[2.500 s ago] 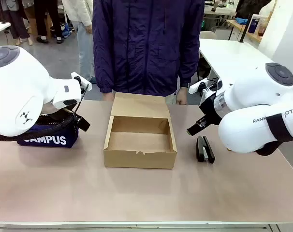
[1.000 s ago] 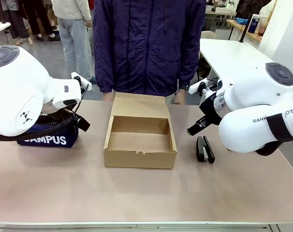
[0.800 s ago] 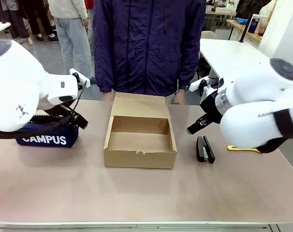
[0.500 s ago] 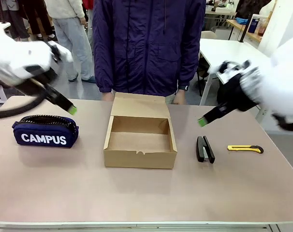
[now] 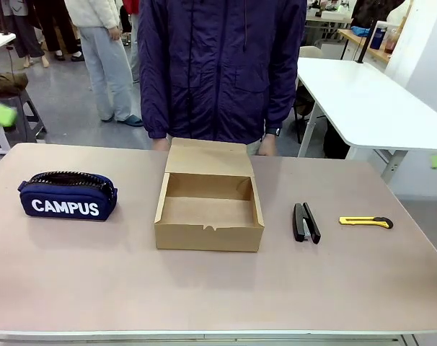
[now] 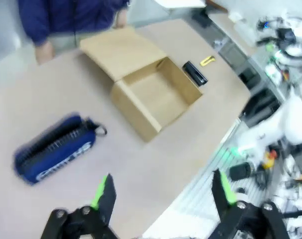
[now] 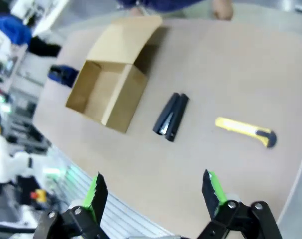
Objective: Pack the item into the box.
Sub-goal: Pick up the item indicated by the person and place it inside the Mailer Box.
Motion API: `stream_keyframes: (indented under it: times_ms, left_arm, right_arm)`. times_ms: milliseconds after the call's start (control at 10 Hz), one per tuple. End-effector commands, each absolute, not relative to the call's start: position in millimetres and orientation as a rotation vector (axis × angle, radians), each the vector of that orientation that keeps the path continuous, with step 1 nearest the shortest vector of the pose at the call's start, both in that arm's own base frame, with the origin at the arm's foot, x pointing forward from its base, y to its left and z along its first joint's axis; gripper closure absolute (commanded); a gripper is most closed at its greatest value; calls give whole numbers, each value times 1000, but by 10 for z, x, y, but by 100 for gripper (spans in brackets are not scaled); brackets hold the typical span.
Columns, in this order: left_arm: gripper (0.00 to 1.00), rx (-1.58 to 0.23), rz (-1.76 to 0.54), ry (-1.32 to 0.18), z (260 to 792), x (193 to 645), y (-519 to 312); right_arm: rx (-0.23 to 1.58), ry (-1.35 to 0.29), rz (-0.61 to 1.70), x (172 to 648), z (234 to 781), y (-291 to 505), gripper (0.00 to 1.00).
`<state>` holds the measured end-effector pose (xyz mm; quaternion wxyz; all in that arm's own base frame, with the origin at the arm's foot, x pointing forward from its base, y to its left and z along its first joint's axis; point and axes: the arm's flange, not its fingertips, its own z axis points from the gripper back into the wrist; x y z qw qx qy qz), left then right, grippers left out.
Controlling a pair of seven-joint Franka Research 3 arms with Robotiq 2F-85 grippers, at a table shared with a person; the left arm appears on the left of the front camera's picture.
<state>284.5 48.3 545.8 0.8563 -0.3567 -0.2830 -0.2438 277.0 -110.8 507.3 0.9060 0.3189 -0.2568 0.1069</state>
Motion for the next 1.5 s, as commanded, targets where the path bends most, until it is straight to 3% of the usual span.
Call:
stream_keyframes:
  times_ms: [0, 200, 300, 500, 600, 700, 900, 1000, 1400]
  left_arm:
    - [0, -881, -328, -579, 4634, 3051, 997]
    - [0, -1005, -63, -583, 4470, 2846, 1498]
    - [0, -1096, 50, -643, 2872, 416, -275]
    - [0, -1179, 178, -737, 3595, 1553, 673]
    - [0, -1184, 210, -744, 4197, 2267, 891]
    - [0, -1165, 226, -714, 4552, 2656, 796]
    - [0, -1037, 263, -653, 4605, 2771, 542]
    - [0, -1197, 213, -710, 4795, 2998, 1634]
    - [0, -1197, 213, -710, 4795, 2998, 1634]
  right_arm:
    - [889, -568, 84, 2855, 4807, -1827, 0]
    - [1018, -572, -51, 2881, 4597, -2410, 0]
    - [1060, -558, -103, 2928, 4489, -2581, 0]
    - [1121, -543, -182, 2976, 4281, -2752, 0]
    - [1147, -556, -231, 2994, 4172, -2839, 0]
    - [1168, -571, -242, 3000, 4106, -2856, 0]
    - [1083, -648, -285, 3000, 4117, -2810, 0]
    - [1161, -558, -271, 2973, 4073, -2775, 0]
    - [1161, -558, -271, 2973, 4073, -2775, 0]
